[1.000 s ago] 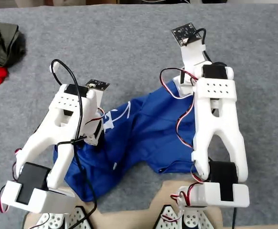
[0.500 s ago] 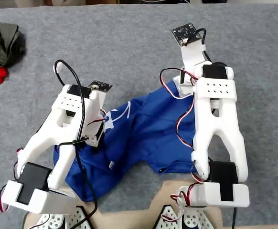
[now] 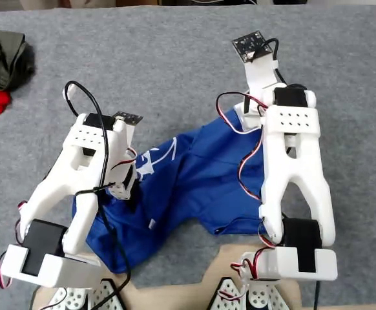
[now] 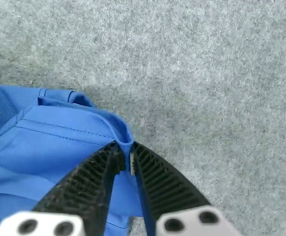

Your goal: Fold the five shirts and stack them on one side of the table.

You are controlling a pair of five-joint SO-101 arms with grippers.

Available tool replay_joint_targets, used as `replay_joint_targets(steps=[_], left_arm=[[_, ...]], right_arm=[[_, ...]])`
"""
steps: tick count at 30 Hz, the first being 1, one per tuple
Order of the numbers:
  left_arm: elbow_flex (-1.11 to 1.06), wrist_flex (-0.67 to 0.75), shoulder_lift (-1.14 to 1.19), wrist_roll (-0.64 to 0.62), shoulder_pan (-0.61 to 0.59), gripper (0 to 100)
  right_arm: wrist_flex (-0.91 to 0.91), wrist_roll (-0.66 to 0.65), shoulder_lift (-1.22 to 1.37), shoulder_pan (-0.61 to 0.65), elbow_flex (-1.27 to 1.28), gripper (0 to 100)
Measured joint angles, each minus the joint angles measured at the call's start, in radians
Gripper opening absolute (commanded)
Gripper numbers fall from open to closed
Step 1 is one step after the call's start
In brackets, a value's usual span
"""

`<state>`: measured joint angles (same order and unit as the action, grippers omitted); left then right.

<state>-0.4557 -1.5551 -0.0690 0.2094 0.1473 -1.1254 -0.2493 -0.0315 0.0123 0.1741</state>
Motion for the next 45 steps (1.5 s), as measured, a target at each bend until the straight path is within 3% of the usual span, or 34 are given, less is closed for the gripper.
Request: replay_joint_targets(steps=[3, 17, 23, 29, 45], left_arm=[[0.0, 0.015, 0.0, 0.0, 0.0, 12], [0.0, 0.026, 0.0, 0.0, 0.0, 12], [0.0, 0.0, 0.012, 0.0, -0.003, 18], [0.0, 0.0, 0.138, 0.0, -0.006, 18], [0.176, -0.018, 0.249, -0.002, -0.006, 2]], right_arm=[[0.0, 0.0, 0.0, 0.0, 0.0, 0.5], [0.0, 0.0, 0.0, 0.0, 0.0, 0.5], [0.0, -0.002, 0.0, 0.0, 0.0, 0.5], [0.0, -0.002, 0.0, 0.0, 0.0, 0.5], [0.0, -0.002, 0.0, 0.0, 0.0, 0.5]])
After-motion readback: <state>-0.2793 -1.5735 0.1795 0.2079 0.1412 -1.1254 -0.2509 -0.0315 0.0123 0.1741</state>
